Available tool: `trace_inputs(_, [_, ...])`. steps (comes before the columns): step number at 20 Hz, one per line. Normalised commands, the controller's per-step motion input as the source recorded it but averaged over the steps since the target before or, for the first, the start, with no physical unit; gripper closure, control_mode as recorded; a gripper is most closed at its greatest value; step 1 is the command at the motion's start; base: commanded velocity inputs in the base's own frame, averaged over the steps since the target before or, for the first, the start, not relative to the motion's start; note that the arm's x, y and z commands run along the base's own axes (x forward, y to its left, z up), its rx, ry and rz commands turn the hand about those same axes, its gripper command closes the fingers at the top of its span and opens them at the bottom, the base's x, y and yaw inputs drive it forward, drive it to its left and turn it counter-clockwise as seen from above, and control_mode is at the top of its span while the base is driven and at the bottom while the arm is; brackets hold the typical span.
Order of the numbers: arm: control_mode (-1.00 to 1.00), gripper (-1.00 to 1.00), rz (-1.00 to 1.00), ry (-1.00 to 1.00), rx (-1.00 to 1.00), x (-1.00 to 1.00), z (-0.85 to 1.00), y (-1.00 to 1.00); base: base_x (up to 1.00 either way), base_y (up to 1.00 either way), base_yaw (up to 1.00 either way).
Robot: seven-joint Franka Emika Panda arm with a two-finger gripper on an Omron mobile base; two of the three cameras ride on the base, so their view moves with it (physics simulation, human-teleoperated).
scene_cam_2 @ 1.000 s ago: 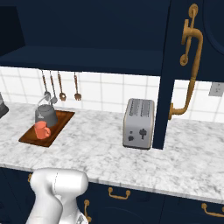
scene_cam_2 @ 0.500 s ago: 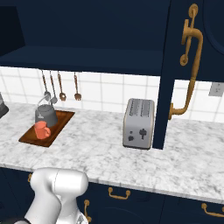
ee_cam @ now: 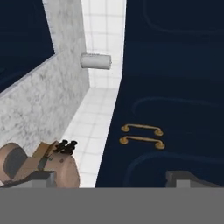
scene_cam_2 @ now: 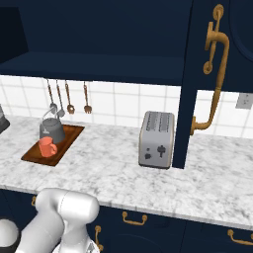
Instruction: Pick the kettle from the counter and place it on the tray. Then pick the mug from the cabinet and place it on the tray. Then close the cabinet doors.
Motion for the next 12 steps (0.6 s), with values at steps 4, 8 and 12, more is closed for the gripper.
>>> trace_inputs(4, [-1.0,-1.0,-0.22,0.0,-0.01,0.49,-0.06,0.28,0.0,0.0,0.0])
trace_inputs(8, [-1.0,-1.0,-0.2,0.0,0.0,0.45,-0.08,0.13,0.0,0.0,0.0])
trace_inputs(12, [-1.0,-1.0,-0.2,0.05,0.0,0.46,-0.04,-0.2,0.0,0.0,0.0])
